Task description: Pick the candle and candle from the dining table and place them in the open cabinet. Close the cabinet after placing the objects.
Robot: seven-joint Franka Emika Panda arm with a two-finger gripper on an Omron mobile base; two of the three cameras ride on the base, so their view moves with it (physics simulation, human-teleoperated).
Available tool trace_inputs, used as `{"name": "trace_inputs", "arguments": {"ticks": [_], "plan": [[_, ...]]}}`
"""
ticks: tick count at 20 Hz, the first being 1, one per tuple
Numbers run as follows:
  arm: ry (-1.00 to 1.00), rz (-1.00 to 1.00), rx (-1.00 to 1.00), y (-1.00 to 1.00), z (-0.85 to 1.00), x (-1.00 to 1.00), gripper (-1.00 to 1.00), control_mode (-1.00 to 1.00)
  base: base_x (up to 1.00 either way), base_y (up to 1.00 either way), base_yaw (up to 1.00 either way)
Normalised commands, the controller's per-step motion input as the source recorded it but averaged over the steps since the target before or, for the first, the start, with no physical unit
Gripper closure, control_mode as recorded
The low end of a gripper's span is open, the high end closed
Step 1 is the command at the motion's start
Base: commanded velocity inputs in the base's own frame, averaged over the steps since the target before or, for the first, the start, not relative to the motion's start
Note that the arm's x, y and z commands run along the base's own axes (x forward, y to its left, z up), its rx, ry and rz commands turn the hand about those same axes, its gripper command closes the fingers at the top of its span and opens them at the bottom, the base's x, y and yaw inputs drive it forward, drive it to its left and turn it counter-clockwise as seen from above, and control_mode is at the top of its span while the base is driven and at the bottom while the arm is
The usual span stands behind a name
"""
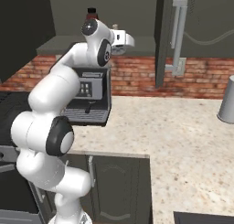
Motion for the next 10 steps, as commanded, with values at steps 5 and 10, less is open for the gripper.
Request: {"name": "trace_inputs", "arguments": {"ticks": [5, 10], "plan": [[0.0, 0.0, -0.01, -0.16, -0.07, 0.43, 1.0, -1.0, 0.0, 0.0, 0.0], [0.0, 0.0, 0.0, -0.18, 0.0, 0.44, 1.0, -1.0, 0.0, 0.0, 0.0]]}}
